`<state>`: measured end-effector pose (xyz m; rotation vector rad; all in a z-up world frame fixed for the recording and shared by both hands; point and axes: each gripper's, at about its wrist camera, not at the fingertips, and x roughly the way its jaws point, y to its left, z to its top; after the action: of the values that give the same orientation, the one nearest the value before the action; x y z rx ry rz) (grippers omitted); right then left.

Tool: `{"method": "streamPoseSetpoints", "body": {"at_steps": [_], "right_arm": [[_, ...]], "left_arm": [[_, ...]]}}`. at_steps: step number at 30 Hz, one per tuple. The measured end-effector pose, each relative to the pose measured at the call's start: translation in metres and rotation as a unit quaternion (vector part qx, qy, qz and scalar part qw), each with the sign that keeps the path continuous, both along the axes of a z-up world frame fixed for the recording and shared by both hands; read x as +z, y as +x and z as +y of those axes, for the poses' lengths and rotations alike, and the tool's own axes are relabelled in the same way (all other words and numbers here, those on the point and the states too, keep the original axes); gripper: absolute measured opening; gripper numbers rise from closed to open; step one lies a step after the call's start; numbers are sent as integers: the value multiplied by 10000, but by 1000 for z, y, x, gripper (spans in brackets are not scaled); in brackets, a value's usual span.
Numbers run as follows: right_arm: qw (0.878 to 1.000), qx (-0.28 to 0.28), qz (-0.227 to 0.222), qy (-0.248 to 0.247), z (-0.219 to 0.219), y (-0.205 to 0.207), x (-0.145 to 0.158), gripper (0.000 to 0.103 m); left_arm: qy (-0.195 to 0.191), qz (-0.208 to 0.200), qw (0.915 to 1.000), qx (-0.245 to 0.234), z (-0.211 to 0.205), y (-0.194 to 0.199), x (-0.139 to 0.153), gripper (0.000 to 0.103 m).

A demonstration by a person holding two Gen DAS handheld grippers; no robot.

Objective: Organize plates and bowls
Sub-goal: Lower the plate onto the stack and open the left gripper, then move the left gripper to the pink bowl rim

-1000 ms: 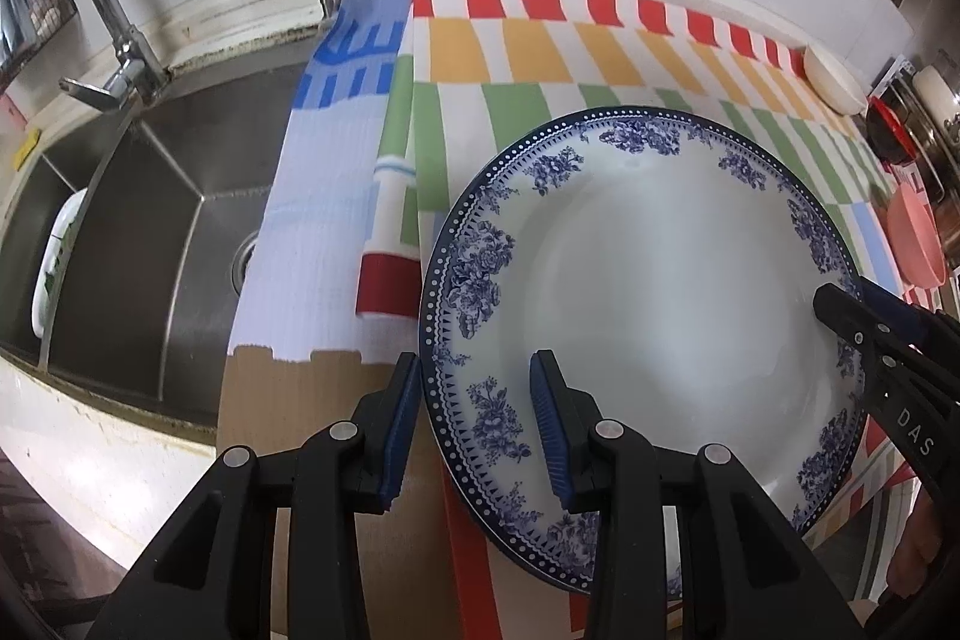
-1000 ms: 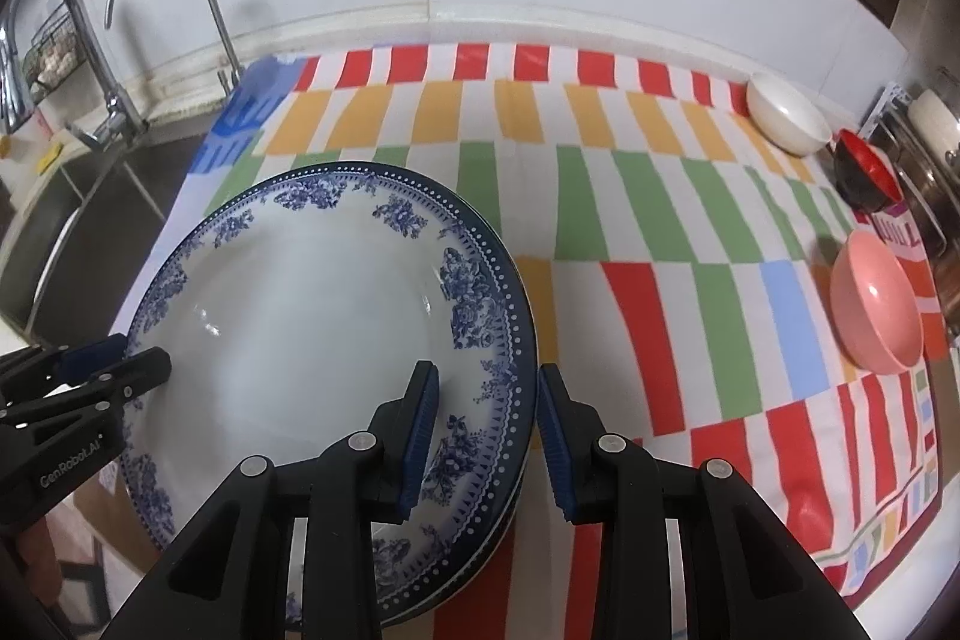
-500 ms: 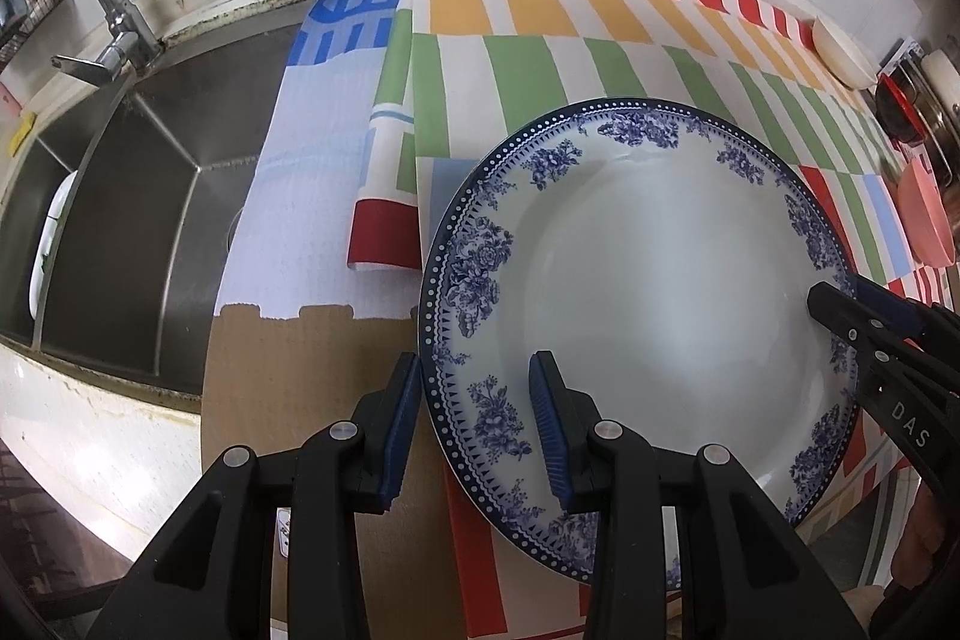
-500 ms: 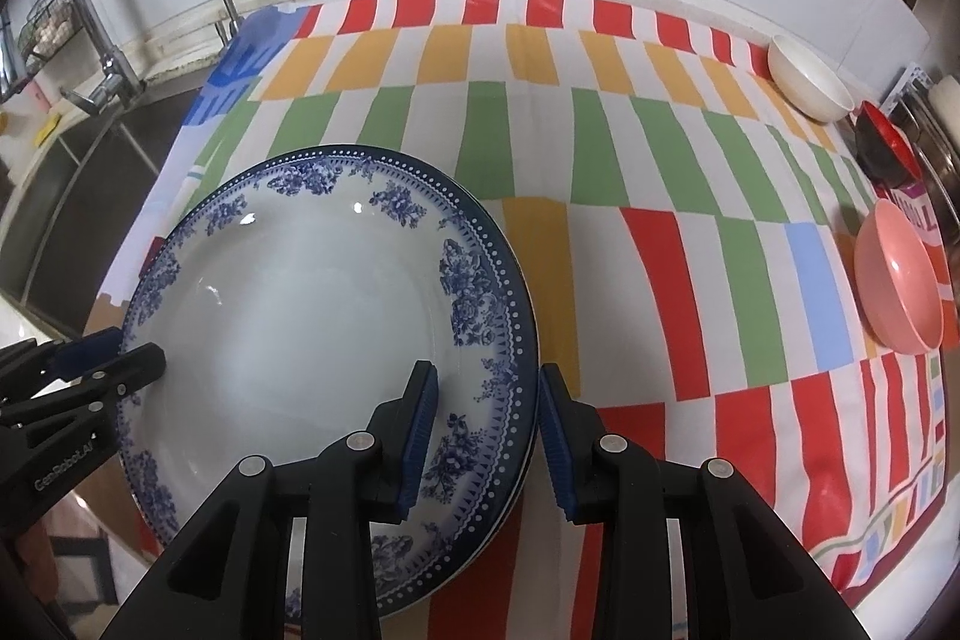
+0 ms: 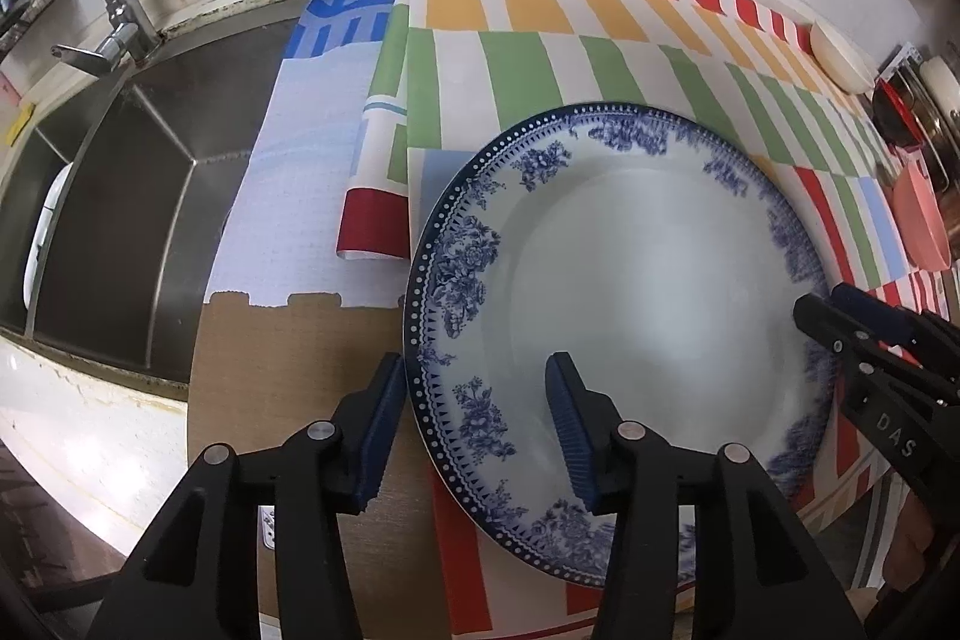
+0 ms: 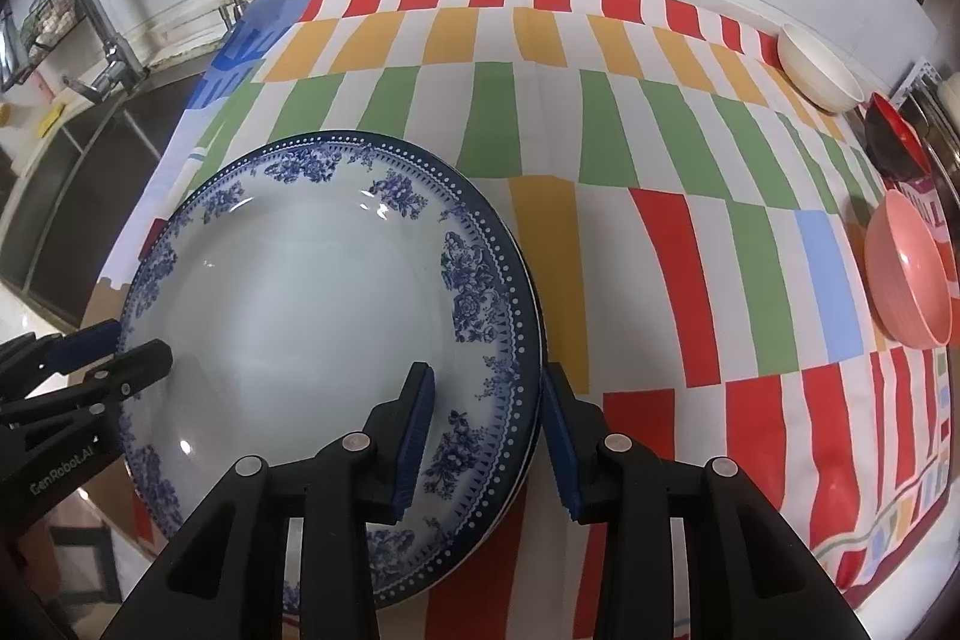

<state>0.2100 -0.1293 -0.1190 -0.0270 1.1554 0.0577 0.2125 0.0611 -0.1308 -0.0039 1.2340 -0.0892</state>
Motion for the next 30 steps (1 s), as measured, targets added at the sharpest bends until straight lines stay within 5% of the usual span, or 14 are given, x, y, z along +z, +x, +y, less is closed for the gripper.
{"method": "streamPoseSetpoints", "body": {"at_steps": [5, 18, 30], "right_arm": [[9998, 44, -168, 9, -4, -3, 7, 43], [9946, 201, -1007, -123, -30, -17, 44, 43], [9879, -337, -1512, -93, -105, -36, 74, 46]], "left_arm": [[153, -334, 9993, 22, -7, -4, 16, 61], [190, -1114, 9932, -270, -52, -7, 58, 66], [-55, -1505, 9836, -996, -139, 4, 82, 68]]}}
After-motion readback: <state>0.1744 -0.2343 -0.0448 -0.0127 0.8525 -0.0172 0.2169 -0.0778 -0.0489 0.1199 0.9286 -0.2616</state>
